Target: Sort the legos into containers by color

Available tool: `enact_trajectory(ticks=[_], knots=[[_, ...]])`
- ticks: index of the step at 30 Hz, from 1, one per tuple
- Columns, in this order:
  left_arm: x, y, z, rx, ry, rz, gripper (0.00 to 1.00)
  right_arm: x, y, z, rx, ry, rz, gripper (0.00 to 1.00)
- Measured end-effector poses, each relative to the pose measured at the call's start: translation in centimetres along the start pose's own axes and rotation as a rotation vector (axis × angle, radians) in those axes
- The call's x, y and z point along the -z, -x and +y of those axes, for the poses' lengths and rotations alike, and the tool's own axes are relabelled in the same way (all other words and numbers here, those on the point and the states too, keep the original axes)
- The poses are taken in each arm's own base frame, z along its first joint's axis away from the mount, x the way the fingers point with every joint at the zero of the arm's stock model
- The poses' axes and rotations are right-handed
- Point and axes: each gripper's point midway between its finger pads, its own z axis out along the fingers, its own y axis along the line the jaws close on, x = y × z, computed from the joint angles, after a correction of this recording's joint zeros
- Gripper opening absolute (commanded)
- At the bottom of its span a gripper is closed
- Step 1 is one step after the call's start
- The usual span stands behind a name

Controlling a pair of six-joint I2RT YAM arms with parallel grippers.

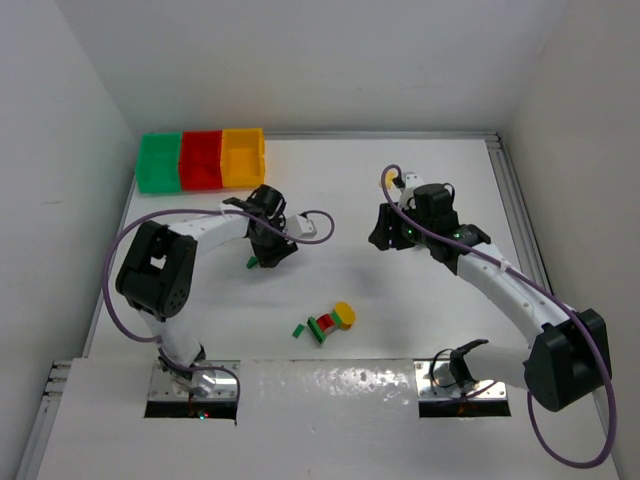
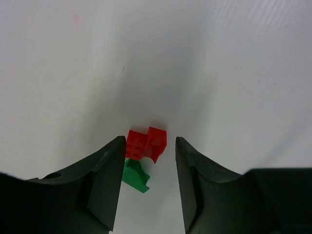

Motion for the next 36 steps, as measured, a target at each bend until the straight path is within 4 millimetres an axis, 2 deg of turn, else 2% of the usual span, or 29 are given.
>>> enact_trajectory(ticks=[5, 9, 12, 13, 18, 20, 24, 29, 32, 36], knots=[[-0.7, -0.1, -0.6, 0.001, -0.004, 0.000, 0.37, 0.0, 0.0, -0.1, 0.000, -0.005, -0.001, 0.54], [-1.1, -0.7, -0.9, 0.008, -0.007, 0.018, 0.37, 0.0, 0.0, -0.1, 0.001, -0.008, -0.001, 0.54], [-1.2, -1.0, -0.8, 0.009, 0.000, 0.034, 0.31, 0.1, -0.1, -0.2, 0.000, -0.011, 0.004, 0.54], [-1.2, -1.1, -0.8, 0.008, 0.002, 0.037, 0.26, 0.1, -0.2, -0.2, 0.000, -0.013, 0.006, 0.54], [-1.1, -1.4, -0.8, 0.007, 0.004, 0.054, 0.24, 0.3, -0.3, -0.4, -0.001, -0.023, 0.008, 0.54], [-1.1, -1.5, -0.8, 0.008, 0.004, 0.058, 0.22, 0.3, -0.2, -0.4, -0.001, -0.026, 0.006, 0.54], [-1.1, -1.7, -0.9, 0.016, 0.005, 0.062, 0.08, 0.5, 0.0, -0.4, 0.001, -0.028, -0.002, 0.54], [-0.9, -1.5, -1.2, 0.057, -0.007, 0.063, 0.00, 0.6, 0.2, -0.4, 0.002, -0.031, -0.011, 0.54], [0.0, 0.3, -0.7, 0.116, -0.003, 0.026, 0.00, 0.7, 0.2, -0.4, 0.003, -0.031, -0.013, 0.54], [1.9, 4.0, 0.9, 0.187, 0.031, -0.069, 0.00, 0.8, 0.3, -0.4, 0.002, -0.031, -0.017, 0.54]])
